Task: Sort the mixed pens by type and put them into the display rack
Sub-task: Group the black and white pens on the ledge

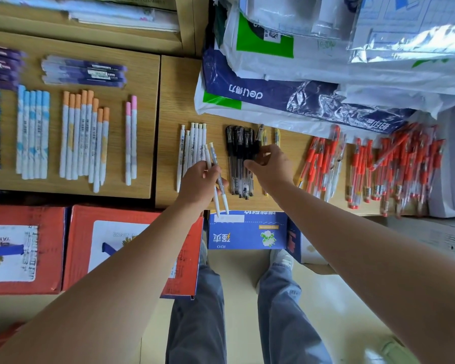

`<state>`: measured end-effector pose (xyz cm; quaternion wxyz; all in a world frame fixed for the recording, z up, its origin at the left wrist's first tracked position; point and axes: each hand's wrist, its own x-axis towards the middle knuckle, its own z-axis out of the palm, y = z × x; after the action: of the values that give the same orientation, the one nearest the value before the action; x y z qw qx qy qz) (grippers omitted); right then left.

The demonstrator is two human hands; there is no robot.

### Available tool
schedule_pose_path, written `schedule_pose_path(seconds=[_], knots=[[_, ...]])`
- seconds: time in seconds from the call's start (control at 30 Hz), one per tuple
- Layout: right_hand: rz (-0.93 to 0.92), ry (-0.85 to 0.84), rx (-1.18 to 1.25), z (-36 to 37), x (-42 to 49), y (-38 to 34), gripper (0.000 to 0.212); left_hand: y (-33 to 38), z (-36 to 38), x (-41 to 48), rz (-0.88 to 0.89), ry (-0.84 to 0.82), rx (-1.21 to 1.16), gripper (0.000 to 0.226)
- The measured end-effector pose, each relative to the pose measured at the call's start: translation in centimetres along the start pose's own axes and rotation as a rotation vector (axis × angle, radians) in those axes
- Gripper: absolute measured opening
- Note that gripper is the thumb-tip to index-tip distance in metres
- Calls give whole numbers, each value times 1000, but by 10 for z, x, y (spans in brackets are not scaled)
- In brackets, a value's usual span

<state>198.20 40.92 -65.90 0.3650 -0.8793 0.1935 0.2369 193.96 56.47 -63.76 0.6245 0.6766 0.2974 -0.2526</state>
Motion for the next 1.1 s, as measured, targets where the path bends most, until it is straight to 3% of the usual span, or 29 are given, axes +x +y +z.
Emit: schedule_pose_path(seconds=[0.43, 0.67, 0.83, 0.97, 1.1], knots=[[-130, -51, -87, -14, 0, 15, 28, 8, 6, -3, 14, 1, 74, 21], [-68, -35, -314, -12, 1, 9, 30, 5, -5, -4, 14, -6, 98, 24], [-123, 50, -256, -6, -5, -1, 19, 1, -23, -1, 15, 2, 78, 27], [-281, -132, -69, 3, -25, -24, 11, 2, -34, -1, 4, 19, 16, 23], [-212, -484, 29, 19, -43, -43, 17, 6, -46, -3, -7, 18, -46, 23]])
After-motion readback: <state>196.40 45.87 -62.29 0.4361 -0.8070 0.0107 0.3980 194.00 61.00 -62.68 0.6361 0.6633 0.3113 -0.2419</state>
